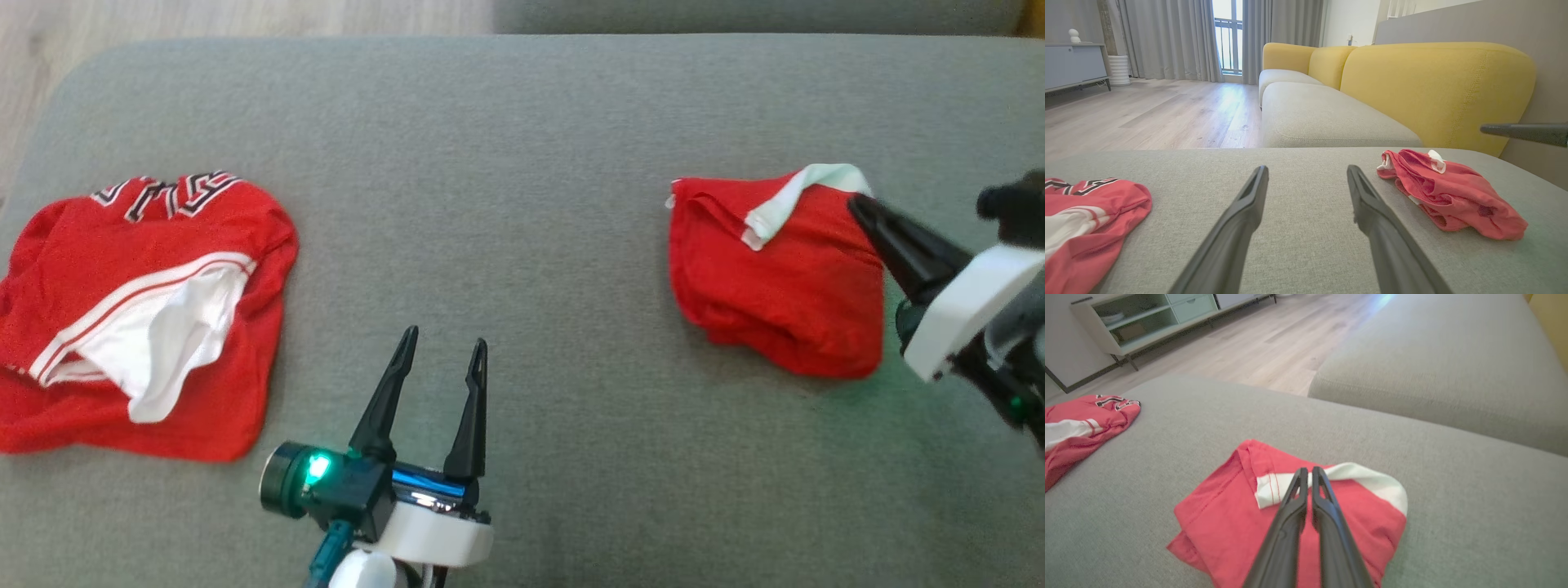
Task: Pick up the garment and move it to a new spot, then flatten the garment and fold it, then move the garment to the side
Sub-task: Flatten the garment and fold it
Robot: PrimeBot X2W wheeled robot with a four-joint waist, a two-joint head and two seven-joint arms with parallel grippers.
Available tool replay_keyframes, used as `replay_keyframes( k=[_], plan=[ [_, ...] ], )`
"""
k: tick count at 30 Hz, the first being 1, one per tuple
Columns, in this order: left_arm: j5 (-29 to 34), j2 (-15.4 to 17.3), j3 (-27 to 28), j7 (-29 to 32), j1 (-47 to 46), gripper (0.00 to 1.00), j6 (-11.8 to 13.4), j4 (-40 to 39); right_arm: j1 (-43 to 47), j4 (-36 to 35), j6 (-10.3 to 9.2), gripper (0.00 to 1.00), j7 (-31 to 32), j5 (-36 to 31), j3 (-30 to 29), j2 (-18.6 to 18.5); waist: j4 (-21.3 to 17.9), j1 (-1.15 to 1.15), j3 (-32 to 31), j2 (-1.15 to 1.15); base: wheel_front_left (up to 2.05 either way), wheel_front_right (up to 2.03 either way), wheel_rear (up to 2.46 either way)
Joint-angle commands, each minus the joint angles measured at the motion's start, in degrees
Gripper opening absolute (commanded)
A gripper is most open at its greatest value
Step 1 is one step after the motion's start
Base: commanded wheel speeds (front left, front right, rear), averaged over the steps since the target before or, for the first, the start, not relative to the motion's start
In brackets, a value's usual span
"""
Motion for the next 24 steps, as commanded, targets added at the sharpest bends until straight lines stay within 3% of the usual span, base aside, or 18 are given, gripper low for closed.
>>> replay_keyframes(
  k=[1,15,19,23,24],
  plan=[
    [-0.6,-0.3,1.7,-0.5,-2.5,1.00,0.0,-2.0,0.6,-0.9,-0.04,0.00,0.6,0.9,0.0,-2.0,0.9,0.00,0.6,0.00,0.00,0.00,0.00],
    [-2.3,-0.4,-0.2,-0.5,-4.1,1.00,0.8,-2.2,0.0,7.2,-0.04,0.00,7.9,6.3,3.4,-1.2,8.6,0.00,3.1,0.00,0.00,0.00,0.00],
    [-2.8,-0.4,-1.0,-0.5,-4.6,1.00,1.1,-2.3,-2.7,9.2,-0.04,0.00,4.2,5.1,2.4,-0.8,10.5,0.00,3.8,0.00,0.00,0.00,0.00],
    [-3.1,-0.4,-1.3,-0.5,-4.8,1.00,1.5,-2.3,-6.5,12.4,-0.04,0.00,-4.3,0.3,0.9,0.9,11.2,0.00,3.9,0.00,0.00,0.00,0.00],
    [-3.1,-0.4,-1.4,-0.5,-4.8,1.00,1.5,-2.2,-7.2,13.4,-0.04,0.12,-6.4,-0.6,0.5,1.6,11.3,0.00,3.8,0.00,0.00,0.00,0.00]
  ],
)
